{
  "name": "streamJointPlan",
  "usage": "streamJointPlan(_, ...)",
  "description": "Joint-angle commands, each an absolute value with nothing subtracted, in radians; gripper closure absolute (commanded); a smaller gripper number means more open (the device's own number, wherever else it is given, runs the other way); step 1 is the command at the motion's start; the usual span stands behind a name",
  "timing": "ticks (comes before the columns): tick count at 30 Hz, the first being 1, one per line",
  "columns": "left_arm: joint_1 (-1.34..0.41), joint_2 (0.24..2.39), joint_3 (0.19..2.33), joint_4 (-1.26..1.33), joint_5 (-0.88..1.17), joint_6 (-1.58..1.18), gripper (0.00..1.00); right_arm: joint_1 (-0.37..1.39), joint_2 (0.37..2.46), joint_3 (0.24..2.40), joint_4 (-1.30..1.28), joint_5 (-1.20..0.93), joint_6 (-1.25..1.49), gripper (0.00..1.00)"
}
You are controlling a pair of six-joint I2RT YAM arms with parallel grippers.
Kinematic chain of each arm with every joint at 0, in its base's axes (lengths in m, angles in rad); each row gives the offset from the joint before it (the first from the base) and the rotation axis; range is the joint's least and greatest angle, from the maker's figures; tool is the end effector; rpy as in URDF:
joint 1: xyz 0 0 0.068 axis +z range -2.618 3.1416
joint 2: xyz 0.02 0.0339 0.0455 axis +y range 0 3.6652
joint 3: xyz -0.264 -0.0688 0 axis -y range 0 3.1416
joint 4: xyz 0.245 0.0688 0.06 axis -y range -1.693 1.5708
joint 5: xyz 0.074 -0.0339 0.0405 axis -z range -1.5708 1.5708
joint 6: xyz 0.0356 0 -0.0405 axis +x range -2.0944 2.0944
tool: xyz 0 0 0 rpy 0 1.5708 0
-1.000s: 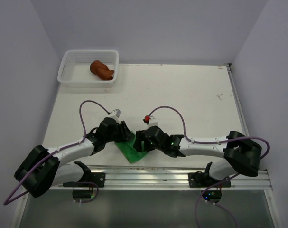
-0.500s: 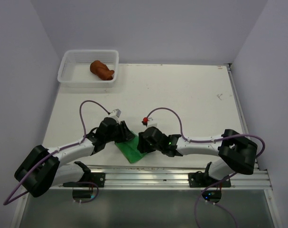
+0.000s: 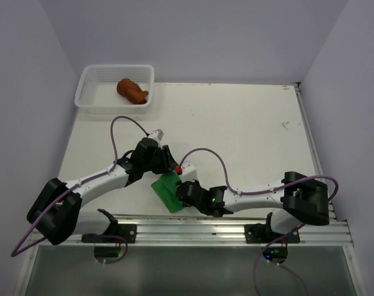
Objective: Roll the towels
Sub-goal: Roll the towel
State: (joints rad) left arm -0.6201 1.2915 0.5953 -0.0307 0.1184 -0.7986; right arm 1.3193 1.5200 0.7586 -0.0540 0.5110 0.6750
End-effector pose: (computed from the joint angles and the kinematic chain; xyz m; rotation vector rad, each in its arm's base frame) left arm 0.2054 -0.1518 0.1835 -0.1533 2.4440 -0.8259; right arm 0.0909 0.2837 0.1751 -0.4988 2.2422 0.4375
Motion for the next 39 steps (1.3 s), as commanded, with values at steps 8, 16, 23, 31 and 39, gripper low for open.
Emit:
streamJointPlan(8,-0.601,1.302,0.680,-0.063,0.141,-0.759,0.53,1.437,1.733,0.963,-0.279,1.004,0.587,0.79)
streamJointPlan(16,-0.600,1.259,0.655,-0.090,0.143,-0.759,0.53,1.569,1.930,1.144,-0.482,1.132,0.638,0.77)
streamJointPlan(23,-0.601,1.177,0.608,-0.109,0.172,-0.775,0.53,1.591,1.982,1.184,-0.520,1.091,0.660,0.71)
streamJointPlan(31,-0.603,1.048,0.548,-0.124,0.233,-0.804,0.53,1.592,2.046,1.255,-0.581,1.083,0.672,0.70)
streamJointPlan(39,-0.623,1.057,0.439,-0.087,0.258,-0.813,0.53,1.594,2.049,1.253,-0.569,1.060,0.686,0.68)
